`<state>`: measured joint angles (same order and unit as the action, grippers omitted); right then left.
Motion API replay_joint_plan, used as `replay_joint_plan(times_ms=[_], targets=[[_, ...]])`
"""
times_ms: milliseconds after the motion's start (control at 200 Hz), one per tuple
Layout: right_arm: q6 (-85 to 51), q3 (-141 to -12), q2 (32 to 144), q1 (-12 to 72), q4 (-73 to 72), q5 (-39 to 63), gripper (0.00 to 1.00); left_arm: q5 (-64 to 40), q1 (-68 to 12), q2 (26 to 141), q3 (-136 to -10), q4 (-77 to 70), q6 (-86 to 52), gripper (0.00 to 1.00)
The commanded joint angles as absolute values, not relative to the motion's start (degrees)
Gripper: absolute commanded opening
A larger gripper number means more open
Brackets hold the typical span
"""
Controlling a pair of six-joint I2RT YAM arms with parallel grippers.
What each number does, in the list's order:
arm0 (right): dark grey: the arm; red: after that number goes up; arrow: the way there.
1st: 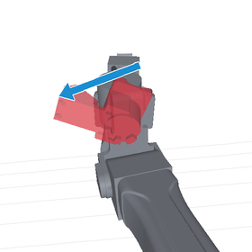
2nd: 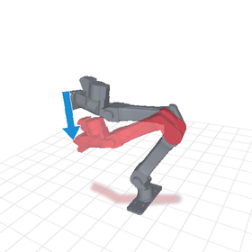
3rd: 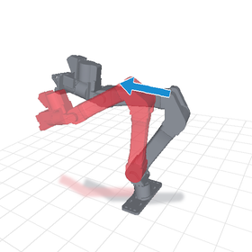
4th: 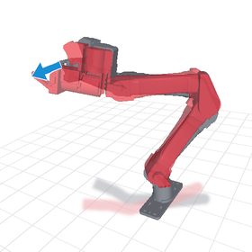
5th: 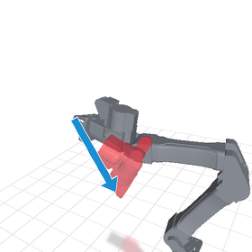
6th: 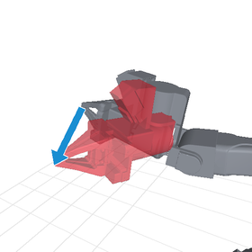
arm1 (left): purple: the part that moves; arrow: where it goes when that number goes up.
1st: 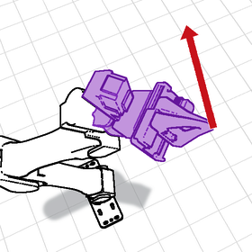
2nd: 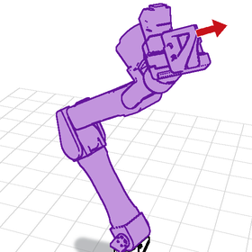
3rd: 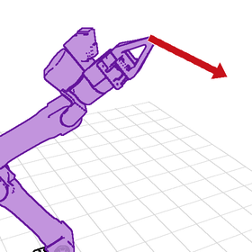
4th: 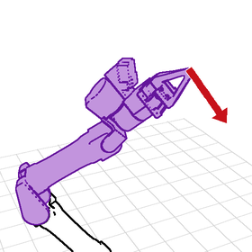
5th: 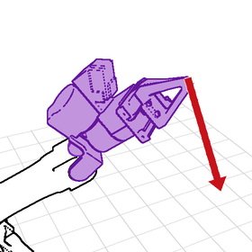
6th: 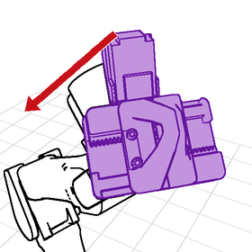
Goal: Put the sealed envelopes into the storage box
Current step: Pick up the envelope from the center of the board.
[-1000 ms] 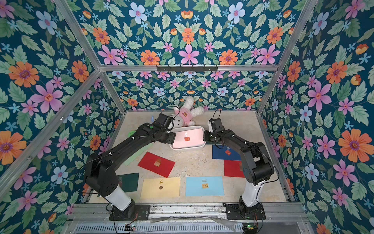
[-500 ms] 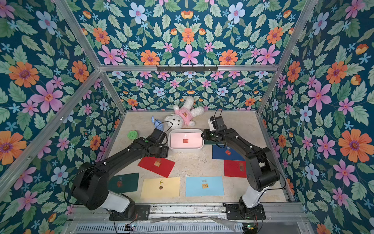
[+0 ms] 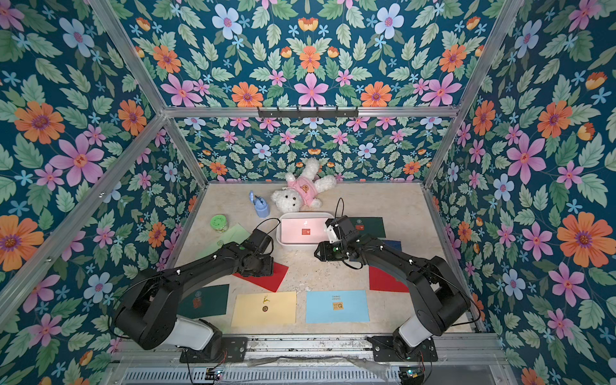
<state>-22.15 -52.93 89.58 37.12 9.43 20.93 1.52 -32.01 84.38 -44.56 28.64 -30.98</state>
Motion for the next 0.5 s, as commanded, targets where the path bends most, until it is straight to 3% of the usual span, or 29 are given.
replay_joint_plan(times_ms=[0, 495], targets=[[-27.22, -51.02, 90.36, 38.25, -0.46, 23.34, 0.54, -0.46, -32.30, 84.98, -42.93, 24.44, -33.06, 0.65], [-30.63, -51.48, 99.60, 43.42, -11.01, 25.16, 0.54, -4.38, -37.33, 86.94, -39.99, 18.77, -37.16, 0.62]])
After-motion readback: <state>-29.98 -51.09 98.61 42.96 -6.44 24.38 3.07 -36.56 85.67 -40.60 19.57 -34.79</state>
